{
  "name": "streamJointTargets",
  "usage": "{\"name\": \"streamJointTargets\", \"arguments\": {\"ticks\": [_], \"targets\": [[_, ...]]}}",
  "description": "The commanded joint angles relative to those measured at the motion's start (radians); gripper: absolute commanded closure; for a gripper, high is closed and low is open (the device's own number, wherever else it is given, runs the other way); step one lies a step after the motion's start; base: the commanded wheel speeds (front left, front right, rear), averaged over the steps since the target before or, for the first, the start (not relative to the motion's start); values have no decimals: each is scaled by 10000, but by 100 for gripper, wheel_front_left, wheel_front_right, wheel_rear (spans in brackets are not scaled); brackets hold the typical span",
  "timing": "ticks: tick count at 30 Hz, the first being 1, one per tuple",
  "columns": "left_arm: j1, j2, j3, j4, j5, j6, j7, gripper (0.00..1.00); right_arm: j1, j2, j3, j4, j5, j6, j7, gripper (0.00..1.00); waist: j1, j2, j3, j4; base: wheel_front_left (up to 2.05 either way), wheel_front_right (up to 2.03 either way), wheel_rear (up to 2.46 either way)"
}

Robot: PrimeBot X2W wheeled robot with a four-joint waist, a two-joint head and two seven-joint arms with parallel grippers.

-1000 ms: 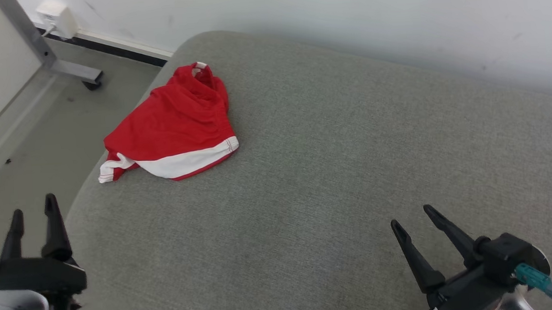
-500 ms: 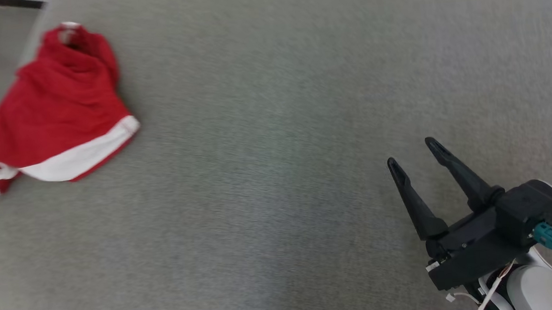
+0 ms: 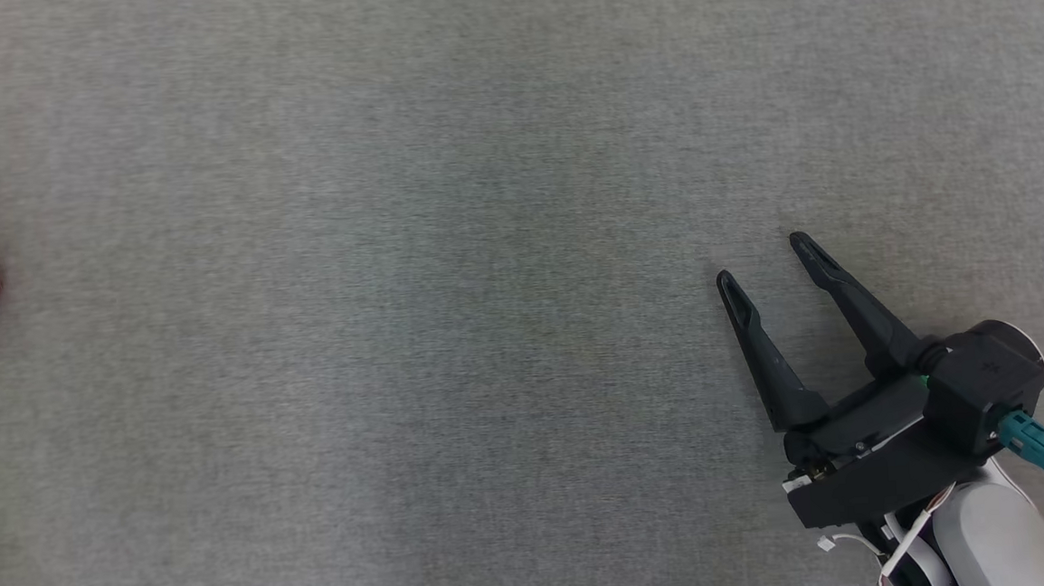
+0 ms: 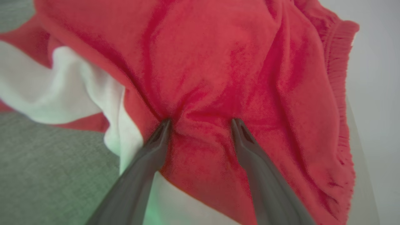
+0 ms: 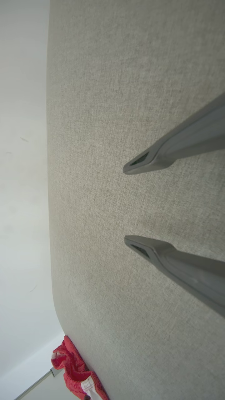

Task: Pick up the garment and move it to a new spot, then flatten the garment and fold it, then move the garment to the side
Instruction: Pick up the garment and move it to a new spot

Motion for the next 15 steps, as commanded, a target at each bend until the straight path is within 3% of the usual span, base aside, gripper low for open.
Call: {"name": "streamJointTargets", "arguments": {"ticks": [1, 2, 3, 15], "targets": [[140, 39, -16, 66, 92, 54, 66, 2, -158, 61, -3, 6, -8, -24, -61, 0, -3, -3, 398, -500, 0, 0, 0], [197, 11, -63, 127, 93, 24, 144, 65, -147, 49, -27, 49, 4, -24, -75, 0, -3, -3, 356, -497, 0, 0, 0], [246, -6, -77, 169, 76, -17, 176, 99, -146, 59, -24, 69, 25, -24, -92, 0, -3, -3, 320, -491, 0, 0, 0], [505, 272, 116, -234, -187, -430, 283, 100, 7, 177, 165, 554, 287, -24, -340, 0, -3, -3, -770, -124, 0, 0, 0]]}}
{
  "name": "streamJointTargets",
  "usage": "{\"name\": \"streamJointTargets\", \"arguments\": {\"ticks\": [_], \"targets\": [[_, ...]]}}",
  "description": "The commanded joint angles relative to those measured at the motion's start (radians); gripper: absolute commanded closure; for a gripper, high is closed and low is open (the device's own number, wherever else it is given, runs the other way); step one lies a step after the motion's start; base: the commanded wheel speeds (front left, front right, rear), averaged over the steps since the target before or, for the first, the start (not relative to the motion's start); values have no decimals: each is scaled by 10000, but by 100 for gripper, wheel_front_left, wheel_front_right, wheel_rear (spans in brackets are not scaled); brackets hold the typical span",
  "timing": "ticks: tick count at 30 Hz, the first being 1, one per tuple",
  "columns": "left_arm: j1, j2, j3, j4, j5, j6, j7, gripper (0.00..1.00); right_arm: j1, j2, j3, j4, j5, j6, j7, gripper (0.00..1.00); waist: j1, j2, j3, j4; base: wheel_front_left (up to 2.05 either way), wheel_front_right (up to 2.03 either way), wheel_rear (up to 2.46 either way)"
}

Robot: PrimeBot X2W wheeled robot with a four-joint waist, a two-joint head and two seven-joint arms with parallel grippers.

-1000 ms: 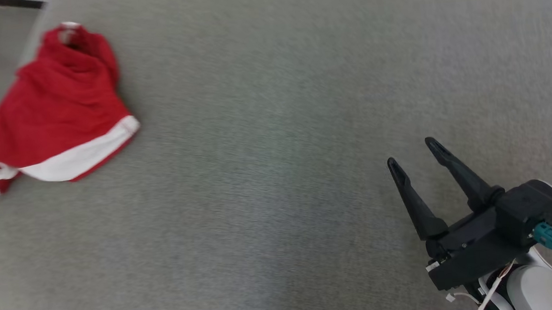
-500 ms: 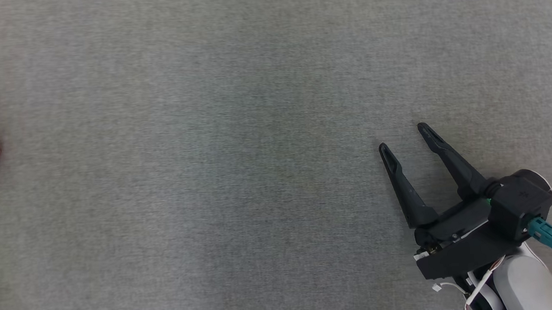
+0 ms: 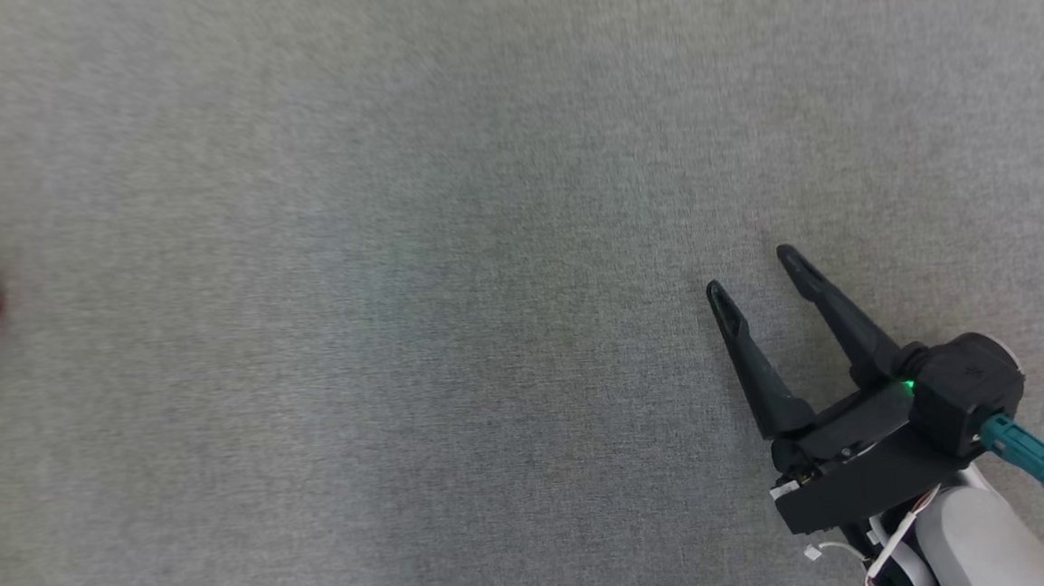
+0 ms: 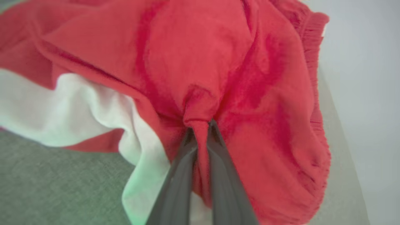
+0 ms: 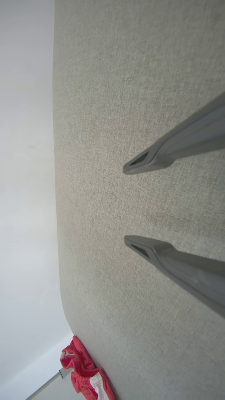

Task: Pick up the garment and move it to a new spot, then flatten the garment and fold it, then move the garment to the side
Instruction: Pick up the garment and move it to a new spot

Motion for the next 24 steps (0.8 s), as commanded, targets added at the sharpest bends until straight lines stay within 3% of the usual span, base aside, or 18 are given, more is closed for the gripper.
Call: {"name": "streamJointTargets", "arguments": {"ticks": [1, 11, 17, 24], "targets": [[107, 69, -37, -119, 49, -59, 54, 100, 110, 41, 19, 86, 86, -24, -84, 0, -1, -2, -516, 268, 0, 0, 0], [-365, 35, -517, -2361, -144, -548, 353, 100, 564, 312, 57, 829, 479, -24, -525, 0, -1, -2, -2321, 704, 0, 0, 0], [-1067, -1010, -1043, -4265, -962, -487, 677, 100, 927, 492, 5, 1107, 609, -24, -684, 0, -1, -2, -3327, 559, 0, 0, 0], [-918, -2410, -2924, -6268, -909, -486, 1087, 100, 1261, 727, 13, 1171, 716, -24, -675, 0, -1, -2, -4048, -218, 0, 0, 0]]}}
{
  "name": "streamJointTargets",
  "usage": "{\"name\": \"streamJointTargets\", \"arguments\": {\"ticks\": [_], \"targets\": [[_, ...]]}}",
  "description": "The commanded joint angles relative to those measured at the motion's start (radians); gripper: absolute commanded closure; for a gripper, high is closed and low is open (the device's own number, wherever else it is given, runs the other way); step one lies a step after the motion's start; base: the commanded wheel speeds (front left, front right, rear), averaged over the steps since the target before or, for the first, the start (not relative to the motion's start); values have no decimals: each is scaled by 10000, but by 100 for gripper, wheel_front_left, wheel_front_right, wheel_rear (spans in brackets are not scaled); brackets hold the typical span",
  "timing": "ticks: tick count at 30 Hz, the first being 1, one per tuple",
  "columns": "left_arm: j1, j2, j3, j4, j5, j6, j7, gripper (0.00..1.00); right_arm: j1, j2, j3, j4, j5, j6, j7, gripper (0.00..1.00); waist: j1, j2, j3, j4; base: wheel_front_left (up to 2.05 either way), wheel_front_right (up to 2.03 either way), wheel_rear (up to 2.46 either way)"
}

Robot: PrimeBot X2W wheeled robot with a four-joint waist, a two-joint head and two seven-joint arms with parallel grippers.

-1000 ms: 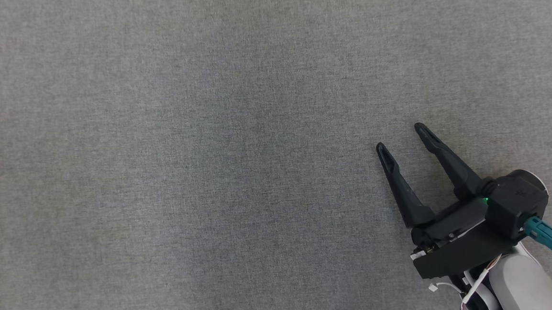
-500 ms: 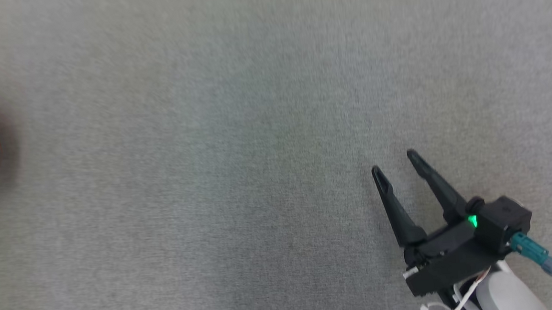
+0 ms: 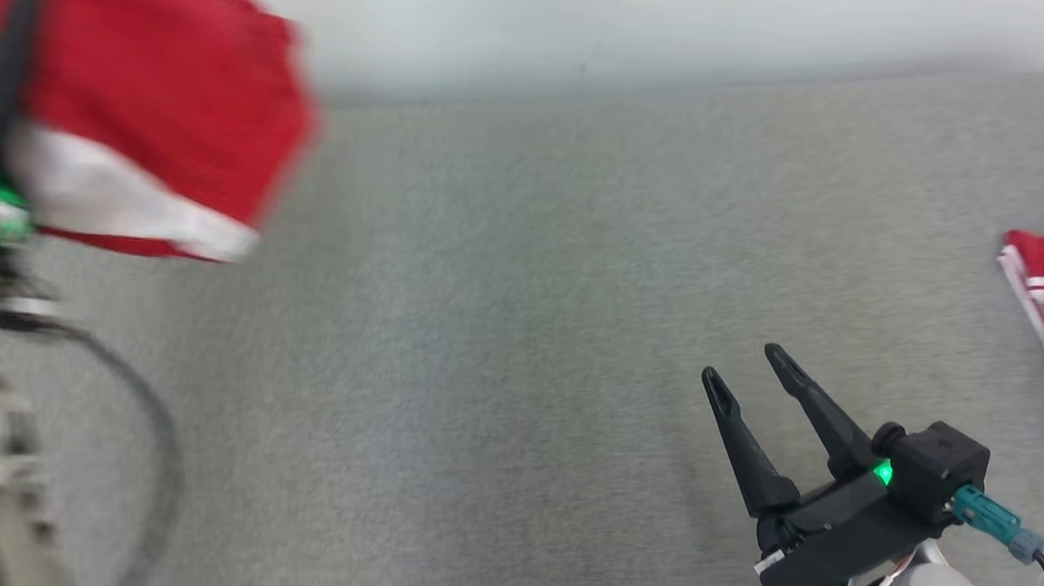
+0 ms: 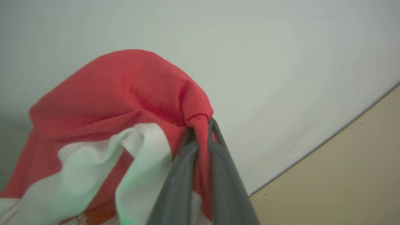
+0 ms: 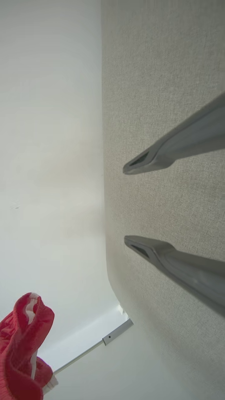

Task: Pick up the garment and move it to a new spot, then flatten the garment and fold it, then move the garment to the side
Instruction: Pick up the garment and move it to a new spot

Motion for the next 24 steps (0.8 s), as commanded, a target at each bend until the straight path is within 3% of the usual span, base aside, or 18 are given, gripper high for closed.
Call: {"name": "streamJointTargets", "arguments": {"ticks": [1, 5, 10, 16, 24], "targets": [[235, -208, -311, -202, 81, -51, 32, 100, 156, 43, -43, 8, 52, -24, -1, 0, 3, 1, -555, -650, 0, 0, 0], [829, -1013, -1502, -528, 247, -108, -122, 100, 363, 50, -104, -25, 81, -24, 66, 0, 3, 1, -701, -1243, 0, 0, 0], [1800, -1349, -2971, -101, 789, -311, -696, 100, 500, 42, -134, -186, 64, -24, 193, 0, 3, 1, -688, -2085, 0, 0, 0], [2646, -1415, -3971, 1369, 1607, -340, -1621, 100, 648, 49, -182, -321, 56, -24, 289, 0, 3, 1, -575, -2881, 0, 0, 0], [3287, -1010, -5090, 4158, 4037, -286, -3396, 100, 898, 134, -278, -466, 57, -24, 298, 0, 3, 1, -512, -3569, 0, 0, 0]]}}
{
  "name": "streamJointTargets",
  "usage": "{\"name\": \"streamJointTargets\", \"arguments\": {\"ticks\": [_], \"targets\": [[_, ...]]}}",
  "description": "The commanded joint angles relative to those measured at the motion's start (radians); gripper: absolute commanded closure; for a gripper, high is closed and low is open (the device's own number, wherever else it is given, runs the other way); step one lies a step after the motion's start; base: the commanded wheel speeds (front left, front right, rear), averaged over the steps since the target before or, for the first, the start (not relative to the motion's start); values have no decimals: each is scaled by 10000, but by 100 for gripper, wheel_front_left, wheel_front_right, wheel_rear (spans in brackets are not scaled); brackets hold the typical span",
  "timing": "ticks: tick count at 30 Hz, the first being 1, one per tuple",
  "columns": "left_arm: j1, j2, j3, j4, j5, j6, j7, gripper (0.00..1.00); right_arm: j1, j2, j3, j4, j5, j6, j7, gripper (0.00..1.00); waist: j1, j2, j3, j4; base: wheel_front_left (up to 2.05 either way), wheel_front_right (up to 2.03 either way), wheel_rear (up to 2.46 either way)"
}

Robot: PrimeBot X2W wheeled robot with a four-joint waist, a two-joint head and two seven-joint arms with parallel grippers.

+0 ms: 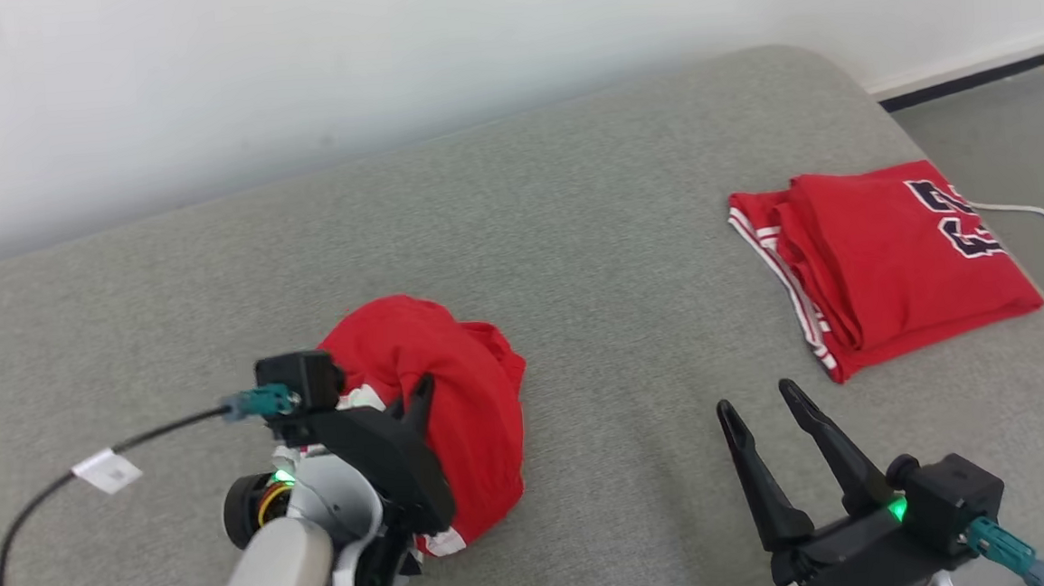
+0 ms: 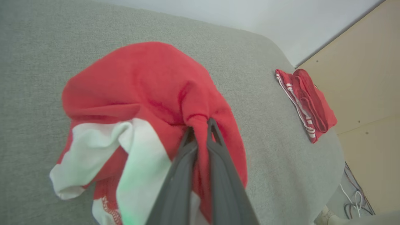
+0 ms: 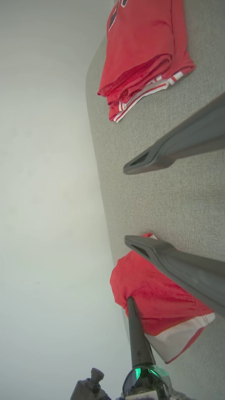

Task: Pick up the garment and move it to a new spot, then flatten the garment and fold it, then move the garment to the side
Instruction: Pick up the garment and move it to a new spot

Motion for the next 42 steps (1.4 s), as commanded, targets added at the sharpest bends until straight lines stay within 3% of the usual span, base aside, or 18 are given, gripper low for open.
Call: {"name": "streamJointTargets", "arguments": {"ticks": [1, 2, 3, 8, 12, 19, 22, 26, 37, 42], "targets": [[104, -8, -172, 204, 330, -82, -344, 76, 201, 36, -81, -44, 39, -24, -47, 0, 0, 1, 11, -276, 0, 0, 0], [102, -38, -290, 351, 510, -123, -607, 53, 254, 36, -151, -50, 35, -24, -61, 0, 0, 1, -10, -209, 0, 0, 0], [123, -74, -342, 460, 641, -127, -892, 0, 308, 47, -203, -60, 20, -24, -52, 0, 0, 1, -34, -141, 0, 0, 0], [312, -119, -564, 368, 1356, -173, -2784, 0, 622, 51, -585, -104, -56, -24, 3, 0, 0, 1, -234, 469, 0, 0, 0], [941, 190, -425, -244, 1977, -25, -4577, 0, 931, 56, -1076, -250, -135, -24, 77, 0, 0, 1, -522, 1225, 0, 0, 0], [2171, 776, -198, -696, 2502, -91, -6184, 0, 1368, 129, -1771, -315, -153, -24, 93, 0, 0, 1, -889, 2217, 0, 0, 0], [2766, 903, -34, -687, 2729, -80, -6459, 0, 1545, 162, -1956, -252, -147, -24, 91, 0, 0, 1, -1031, 2530, 0, 0, 0], [3512, 1051, 331, -1086, 3268, -399, -6522, 0, 1740, 223, -2021, -151, -157, -24, 151, 0, 0, 1, -1146, 2801, 0, 0, 0], [5712, 423, 2468, -2075, 4480, -916, -6523, 0, 2038, 417, -2033, 343, -24, -24, 76, 0, 0, 1, -1353, 2756, 0, 0, 0], [6156, 142, 3140, -2336, 4950, -1405, -6524, 0, 2159, 440, -1992, 570, 46, -24, -22, 0, 0, 1, -1348, 2741, 0, 0, 0]]}}
